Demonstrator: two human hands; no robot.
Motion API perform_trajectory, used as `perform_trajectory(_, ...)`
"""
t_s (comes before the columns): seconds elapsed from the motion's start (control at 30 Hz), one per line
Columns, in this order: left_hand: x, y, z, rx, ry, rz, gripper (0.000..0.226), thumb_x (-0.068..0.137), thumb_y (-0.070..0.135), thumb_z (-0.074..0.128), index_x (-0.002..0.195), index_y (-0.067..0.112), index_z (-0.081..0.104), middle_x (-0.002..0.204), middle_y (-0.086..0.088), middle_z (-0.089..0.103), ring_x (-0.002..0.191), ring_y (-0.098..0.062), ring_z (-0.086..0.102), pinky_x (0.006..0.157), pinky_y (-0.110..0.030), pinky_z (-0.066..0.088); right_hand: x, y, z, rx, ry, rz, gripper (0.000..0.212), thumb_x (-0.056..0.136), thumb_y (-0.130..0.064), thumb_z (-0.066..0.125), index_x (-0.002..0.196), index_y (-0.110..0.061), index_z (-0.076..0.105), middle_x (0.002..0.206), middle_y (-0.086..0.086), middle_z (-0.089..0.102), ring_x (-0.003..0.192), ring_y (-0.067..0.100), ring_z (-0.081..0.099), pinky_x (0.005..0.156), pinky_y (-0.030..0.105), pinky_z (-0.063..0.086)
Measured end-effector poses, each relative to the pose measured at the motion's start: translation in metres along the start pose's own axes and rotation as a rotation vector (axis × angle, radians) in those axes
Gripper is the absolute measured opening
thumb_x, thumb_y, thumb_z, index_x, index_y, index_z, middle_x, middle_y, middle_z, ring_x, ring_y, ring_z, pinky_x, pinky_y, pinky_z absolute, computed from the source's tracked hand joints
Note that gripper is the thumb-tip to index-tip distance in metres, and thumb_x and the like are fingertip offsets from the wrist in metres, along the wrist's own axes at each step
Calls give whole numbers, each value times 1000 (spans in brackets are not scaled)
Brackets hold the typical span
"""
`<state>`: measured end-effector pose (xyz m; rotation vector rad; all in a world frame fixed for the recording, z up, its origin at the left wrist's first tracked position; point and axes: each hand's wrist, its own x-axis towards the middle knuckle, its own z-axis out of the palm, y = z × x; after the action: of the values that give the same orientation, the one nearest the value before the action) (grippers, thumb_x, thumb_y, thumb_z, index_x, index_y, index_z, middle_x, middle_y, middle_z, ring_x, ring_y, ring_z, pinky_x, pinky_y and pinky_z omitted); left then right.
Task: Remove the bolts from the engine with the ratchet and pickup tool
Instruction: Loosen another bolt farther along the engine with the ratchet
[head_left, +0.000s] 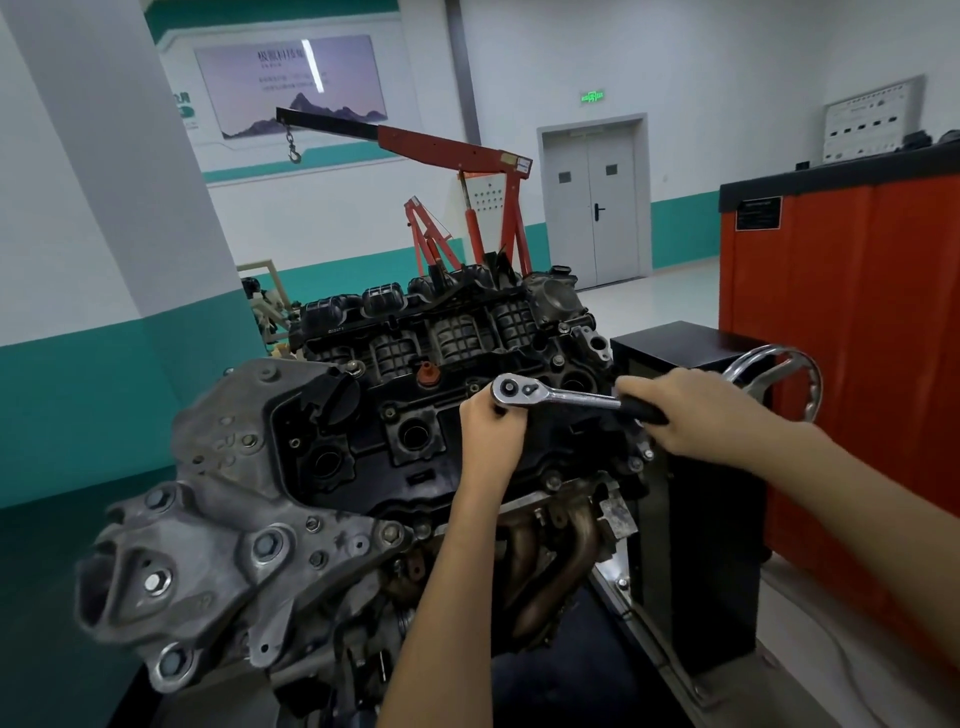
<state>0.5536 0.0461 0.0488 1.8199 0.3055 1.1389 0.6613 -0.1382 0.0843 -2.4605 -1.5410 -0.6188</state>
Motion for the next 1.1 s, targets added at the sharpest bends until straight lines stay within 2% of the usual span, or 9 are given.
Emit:
perform_trajectory(0.13,-4,-2,1,-13,-10,4,19,87,-4,51,70,-3,60,57,4,47,56,-6,37,56,-22,31,-42,-47,44,417,93,210,25,81,-14,62,93,-31,48,65,-5,52,62,21,60,53,27,37)
perform_trajectory(0.23,-2,-5,5,-46,31,3,40,87,-7,54,55,14,47,54,9,42,60,-10,35,58,-28,31,-60,-114,74,889,191,386,30,78,-4,62,79,-27,42,60,-1,49,48,10,47,44,22,38)
perform_trajectory(0.37,0,-4,8,-12,79,16,57,89,-4,59,51,29,32,52,13,29,54,-2,24,53,-21,24,-49,-175,87,1167,176,497,24,81,-5,57,99,-20,50,65,0,53,51,2,53,45,11,38)
perform_trajectory(0.5,2,-4,3,-22,19,-16,52,88,-5,56,45,24,47,45,14,39,48,-1,32,54,-17,31,-56,-119,60,1013,37,316,32,79,3,58,89,-26,51,64,1,52,52,7,47,49,17,37)
perform_trajectory(0.73,3,0,-3,-5,-25,-23,24,86,-5,48,67,6,60,55,13,49,53,-1,37,55,-22,31,-7,-10,4,-8,-15,68,23,87,-26,57,108,-27,47,82,-1,60,81,25,62,64,28,38)
perform_trajectory(0.8,0,-2,-3,-52,-1,-41,18,87,-6,49,73,-2,61,67,-2,53,65,-10,43,62,-27,34,-18,-26,18,73,50,124,24,85,-24,58,106,-26,47,77,0,58,77,27,62,61,29,39)
perform_trajectory(0.93,-4,-3,7,-64,53,-49,37,89,-3,56,57,13,45,47,19,49,50,5,41,53,-11,32,-59,-100,62,764,94,366,27,79,-9,61,90,-27,44,72,9,57,62,27,56,55,37,48)
perform_trajectory(1.0,-1,-4,10,-76,96,-59,42,89,-3,60,55,11,40,41,18,42,44,6,37,49,-10,30,-53,-146,80,966,146,448,30,80,-8,58,101,-26,47,79,7,57,62,16,55,48,17,42)
perform_trajectory(1.1,2,-3,7,-103,111,-83,51,90,5,65,53,22,34,49,14,32,45,1,30,50,-13,27,-46,-175,87,1124,133,471,35,82,-6,56,114,-17,48,73,0,54,56,3,53,47,9,38)
